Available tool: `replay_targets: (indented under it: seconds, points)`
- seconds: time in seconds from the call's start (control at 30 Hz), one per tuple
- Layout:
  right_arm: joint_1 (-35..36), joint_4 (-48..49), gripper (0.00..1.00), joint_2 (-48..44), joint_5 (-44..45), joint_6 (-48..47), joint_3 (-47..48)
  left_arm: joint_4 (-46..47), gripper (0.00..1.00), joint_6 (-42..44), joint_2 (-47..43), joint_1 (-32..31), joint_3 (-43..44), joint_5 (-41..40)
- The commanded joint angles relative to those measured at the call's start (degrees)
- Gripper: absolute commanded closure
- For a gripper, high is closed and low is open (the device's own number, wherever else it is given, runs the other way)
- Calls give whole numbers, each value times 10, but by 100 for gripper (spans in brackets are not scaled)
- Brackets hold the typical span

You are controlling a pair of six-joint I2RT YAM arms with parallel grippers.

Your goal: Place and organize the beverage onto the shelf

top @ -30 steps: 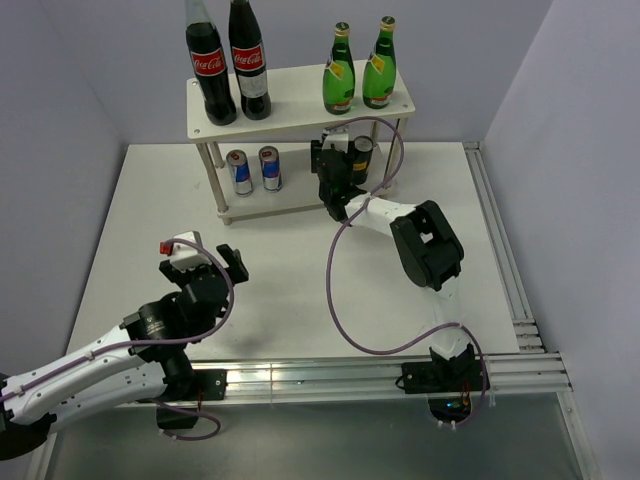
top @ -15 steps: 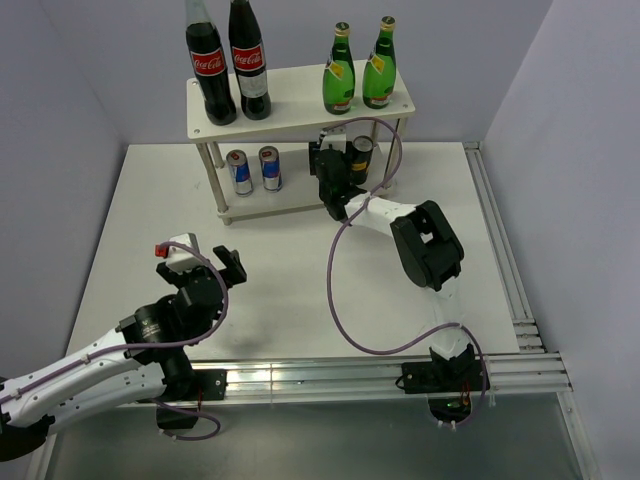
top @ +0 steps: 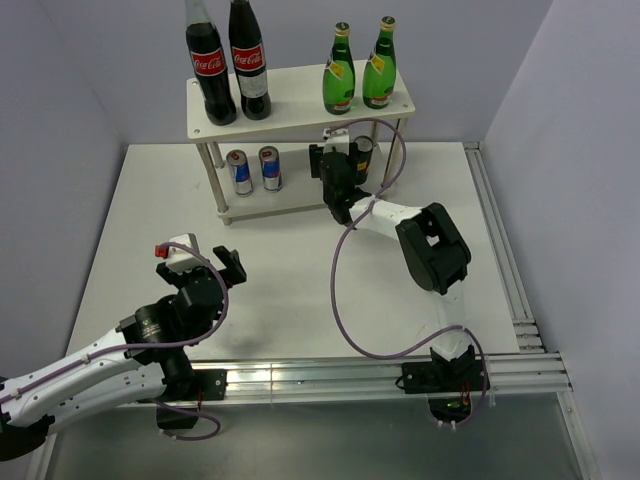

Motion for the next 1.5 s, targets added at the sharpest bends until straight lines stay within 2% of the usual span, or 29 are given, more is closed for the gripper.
replay_targets:
  seconds: [0.0,0.3,0.5,1.47]
  points:
    - [-4,35,23,-47,10,-3,-12,-2,1,-9,-6,-3,0,-12]
    - [-4,36,19,-61,13,-2,-30,-1,1,-9,-8,-4,0,-12]
    - [-3,37,0,-80,13,-2,-50,-3,1,-11,-9,-5,0,-13]
    - [18,23,0,-160,-24,38,-130,-8,1,-16,-17,-7,0,-16]
